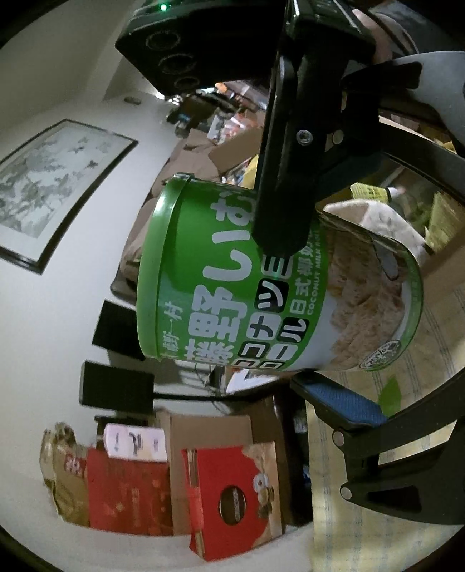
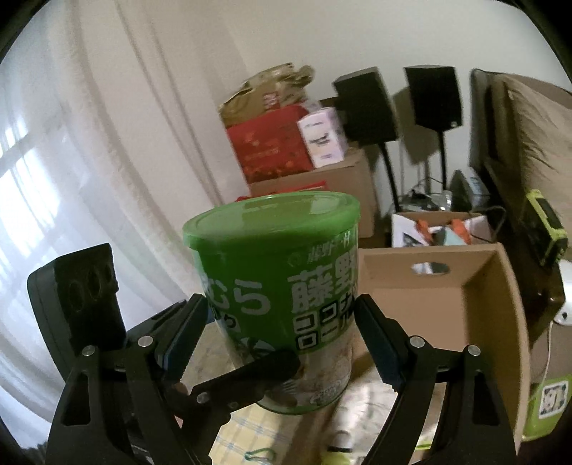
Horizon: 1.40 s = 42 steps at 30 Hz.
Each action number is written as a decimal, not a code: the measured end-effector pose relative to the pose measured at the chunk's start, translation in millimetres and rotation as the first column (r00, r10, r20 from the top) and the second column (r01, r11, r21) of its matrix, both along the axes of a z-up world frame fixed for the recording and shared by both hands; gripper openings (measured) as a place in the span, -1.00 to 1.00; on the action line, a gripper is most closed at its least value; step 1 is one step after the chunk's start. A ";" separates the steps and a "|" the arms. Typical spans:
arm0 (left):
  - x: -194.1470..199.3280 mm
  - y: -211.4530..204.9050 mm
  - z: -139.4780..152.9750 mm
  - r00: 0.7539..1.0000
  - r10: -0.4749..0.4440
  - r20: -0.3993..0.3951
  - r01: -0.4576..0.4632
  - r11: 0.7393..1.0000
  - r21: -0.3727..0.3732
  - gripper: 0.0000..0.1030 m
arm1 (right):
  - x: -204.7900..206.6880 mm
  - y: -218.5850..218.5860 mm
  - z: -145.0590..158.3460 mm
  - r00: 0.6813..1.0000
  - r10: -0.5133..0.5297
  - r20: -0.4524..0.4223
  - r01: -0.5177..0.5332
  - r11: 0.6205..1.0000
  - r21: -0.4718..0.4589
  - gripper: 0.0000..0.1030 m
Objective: Organize objects
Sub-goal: 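Carry the can over the cardboard box with both tools, lower it in and open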
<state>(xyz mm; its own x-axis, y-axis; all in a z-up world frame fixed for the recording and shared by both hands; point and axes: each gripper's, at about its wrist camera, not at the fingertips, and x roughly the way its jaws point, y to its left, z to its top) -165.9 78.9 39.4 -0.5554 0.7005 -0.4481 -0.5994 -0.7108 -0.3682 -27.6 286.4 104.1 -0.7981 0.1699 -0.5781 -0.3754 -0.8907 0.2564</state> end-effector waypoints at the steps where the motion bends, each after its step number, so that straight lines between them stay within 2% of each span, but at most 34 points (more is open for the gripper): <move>1: -1.3 7.6 -0.4 1.000 -0.009 0.003 0.009 1.000 -0.003 0.83 | 5.1 6.2 -0.1 1.000 -0.013 -0.001 0.013 1.000 -0.006 0.66; 9: -17.2 53.5 -15.9 0.997 -0.058 0.045 0.059 0.998 -0.022 0.85 | 29.1 50.4 -12.6 0.996 -0.084 0.006 0.084 0.994 -0.069 0.66; 19: -41.1 95.5 -48.0 0.989 -0.079 0.123 0.091 0.991 -0.095 0.85 | 37.2 105.5 -50.1 0.990 -0.132 0.043 0.138 0.969 -0.207 0.66; 26: -49.9 106.2 -64.0 0.975 -0.092 0.202 0.116 0.987 -0.109 0.83 | 32.2 129.3 -66.1 0.987 -0.143 0.072 0.157 0.950 -0.269 0.66; 30: -49.2 110.3 -68.6 0.966 -0.110 0.235 0.146 0.979 -0.143 0.83 | 29.6 139.1 -72.1 0.985 -0.149 0.089 0.169 0.939 -0.298 0.66; 35: -50.5 106.4 -77.8 0.943 -0.129 0.305 0.177 0.975 -0.134 0.82 | 24.3 150.3 -85.8 0.981 -0.144 0.128 0.181 0.915 -0.361 0.66; 39: -45.2 107.4 -83.3 0.949 -0.124 0.291 0.185 0.964 -0.192 0.76 | 19.1 157.9 -99.2 0.978 -0.145 0.153 0.195 0.896 -0.399 0.67; 42: -44.9 105.1 -82.4 0.944 -0.129 0.302 0.189 0.965 -0.179 0.69 | 15.9 163.2 -105.7 0.975 -0.144 0.168 0.202 0.889 -0.412 0.67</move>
